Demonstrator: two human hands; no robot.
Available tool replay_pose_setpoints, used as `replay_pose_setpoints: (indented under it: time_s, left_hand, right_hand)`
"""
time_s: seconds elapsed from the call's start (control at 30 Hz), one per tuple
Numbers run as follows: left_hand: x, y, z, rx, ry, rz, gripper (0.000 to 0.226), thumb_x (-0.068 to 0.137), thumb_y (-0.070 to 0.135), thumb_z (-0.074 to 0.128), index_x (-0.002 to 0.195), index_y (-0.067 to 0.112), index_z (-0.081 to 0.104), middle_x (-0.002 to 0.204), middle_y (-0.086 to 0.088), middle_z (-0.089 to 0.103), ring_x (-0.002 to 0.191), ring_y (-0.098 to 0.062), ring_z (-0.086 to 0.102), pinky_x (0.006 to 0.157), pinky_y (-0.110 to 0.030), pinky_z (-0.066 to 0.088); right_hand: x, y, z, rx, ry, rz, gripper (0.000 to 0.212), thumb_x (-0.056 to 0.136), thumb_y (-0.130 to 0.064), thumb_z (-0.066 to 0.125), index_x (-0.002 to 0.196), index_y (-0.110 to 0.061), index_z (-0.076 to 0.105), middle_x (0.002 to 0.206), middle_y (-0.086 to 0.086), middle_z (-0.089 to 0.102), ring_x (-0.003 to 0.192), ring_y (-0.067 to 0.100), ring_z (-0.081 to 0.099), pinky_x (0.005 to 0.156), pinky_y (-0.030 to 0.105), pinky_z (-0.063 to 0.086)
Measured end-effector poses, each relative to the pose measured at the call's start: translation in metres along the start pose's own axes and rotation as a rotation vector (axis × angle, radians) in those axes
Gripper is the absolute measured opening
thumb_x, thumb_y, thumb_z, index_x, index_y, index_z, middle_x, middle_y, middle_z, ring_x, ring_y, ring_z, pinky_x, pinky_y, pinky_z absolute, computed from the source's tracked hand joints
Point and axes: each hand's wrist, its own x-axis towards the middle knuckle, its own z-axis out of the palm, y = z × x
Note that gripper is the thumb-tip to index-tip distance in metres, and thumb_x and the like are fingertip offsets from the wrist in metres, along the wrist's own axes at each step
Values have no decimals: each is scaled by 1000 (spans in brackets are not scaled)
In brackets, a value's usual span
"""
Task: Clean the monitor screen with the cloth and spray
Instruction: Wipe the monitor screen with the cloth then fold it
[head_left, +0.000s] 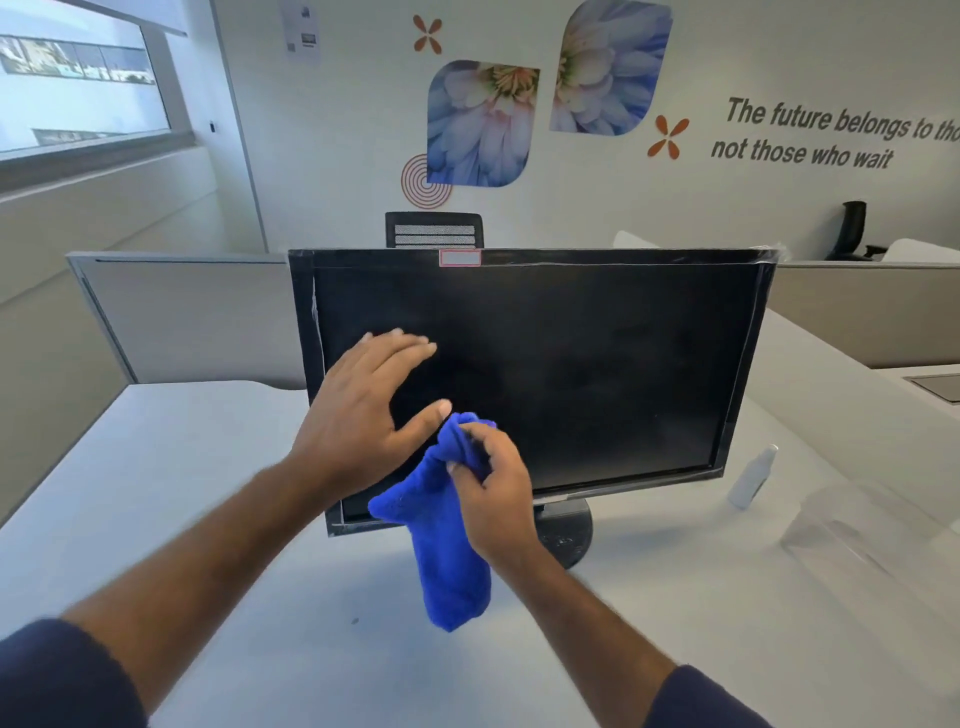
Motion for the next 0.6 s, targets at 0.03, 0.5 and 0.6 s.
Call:
replay_pose_setpoints:
  time_s: [0.03, 0.5, 0.6]
  left_hand:
    - [-15, -3, 3, -64, -4, -63, 69, 84, 60, 58, 140, 20, 55, 143, 6, 54, 136, -12, 46, 116, -35, 34]
    - [-72, 24, 35, -530, -80, -581, 18, 86, 16, 74, 80, 31, 68, 80, 16, 71, 76, -4, 65, 66, -21, 48]
    - [-62, 28, 29, -486, -163, -492, 25, 89, 8, 69, 80, 31, 68, 80, 17, 70, 77, -5, 64, 67, -17, 48]
  right_hand:
    - [0, -2, -6, 29, 5, 25, 26, 88, 0, 61, 100, -24, 63, 99, -8, 66, 96, 10, 63, 85, 20, 51]
    - [-24, 1, -45, 104, 108, 226, 29, 80, -13, 80, 92, -15, 54, 81, 0, 65, 68, 2, 59, 65, 17, 52]
    - [-28, 17, -64, 35, 60, 256, 47, 73, -20, 86, 98, -26, 47, 87, 0, 60, 79, 15, 62, 72, 27, 57]
